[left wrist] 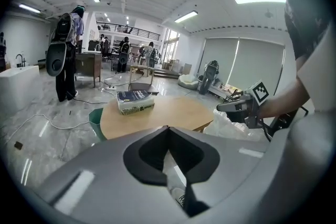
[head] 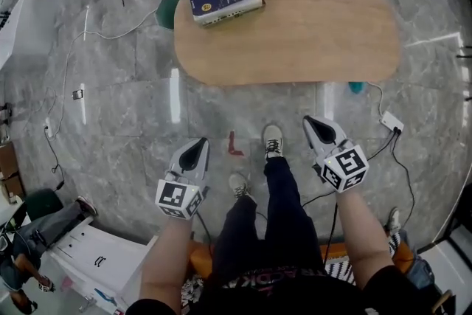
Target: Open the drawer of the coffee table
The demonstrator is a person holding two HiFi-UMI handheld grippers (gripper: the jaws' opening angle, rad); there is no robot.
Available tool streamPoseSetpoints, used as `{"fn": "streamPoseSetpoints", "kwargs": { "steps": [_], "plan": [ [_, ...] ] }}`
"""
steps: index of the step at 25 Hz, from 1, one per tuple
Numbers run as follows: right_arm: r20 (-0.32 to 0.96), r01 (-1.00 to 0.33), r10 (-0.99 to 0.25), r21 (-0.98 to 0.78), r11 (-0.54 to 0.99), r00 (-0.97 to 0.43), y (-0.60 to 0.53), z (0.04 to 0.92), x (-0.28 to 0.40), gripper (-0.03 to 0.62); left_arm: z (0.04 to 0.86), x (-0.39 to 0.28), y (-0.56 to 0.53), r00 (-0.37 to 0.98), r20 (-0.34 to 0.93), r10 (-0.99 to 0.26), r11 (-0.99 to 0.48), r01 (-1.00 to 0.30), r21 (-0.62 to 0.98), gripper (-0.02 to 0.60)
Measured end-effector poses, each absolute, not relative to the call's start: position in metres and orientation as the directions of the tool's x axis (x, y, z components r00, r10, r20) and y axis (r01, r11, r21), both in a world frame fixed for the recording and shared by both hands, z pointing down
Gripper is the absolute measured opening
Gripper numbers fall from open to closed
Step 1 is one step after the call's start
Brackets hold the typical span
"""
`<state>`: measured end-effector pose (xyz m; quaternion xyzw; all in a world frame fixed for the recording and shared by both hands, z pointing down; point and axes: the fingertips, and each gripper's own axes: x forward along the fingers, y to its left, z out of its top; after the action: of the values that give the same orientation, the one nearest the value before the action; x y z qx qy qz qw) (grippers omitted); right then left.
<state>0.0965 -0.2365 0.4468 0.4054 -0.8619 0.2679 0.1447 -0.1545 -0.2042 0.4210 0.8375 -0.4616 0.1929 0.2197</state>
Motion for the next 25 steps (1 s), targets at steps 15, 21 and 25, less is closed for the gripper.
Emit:
{"fn": "streamPoseSetpoints", "kwargs": {
  "steps": [15,21,25],
  "plan": [
    [0.489,-0.840,-0.685,-0.269,0.471,-0.540,-0.260,0.586,0.093,0.000,0.584,-0.189,-0.231,0.486,0.517,-0.705,-0.452,-0.869,0.200,0.003],
    [0.480,-0.860,-0.715,-0.243,0.448,-0.509,-0.272,0.649,0.093,0.000,0.640,-0.203,-0.242,0.494,0.485,-0.722,-0.467,-0.865,0.185,0.003],
    [0.477,-0.869,-0.729,-0.210,0.448,-0.491,-0.282,0.690,0.091,0.001,0.682,-0.214,-0.261,0.487,0.461,-0.741,-0.464,-0.869,0.172,0.003]
  ]
}}
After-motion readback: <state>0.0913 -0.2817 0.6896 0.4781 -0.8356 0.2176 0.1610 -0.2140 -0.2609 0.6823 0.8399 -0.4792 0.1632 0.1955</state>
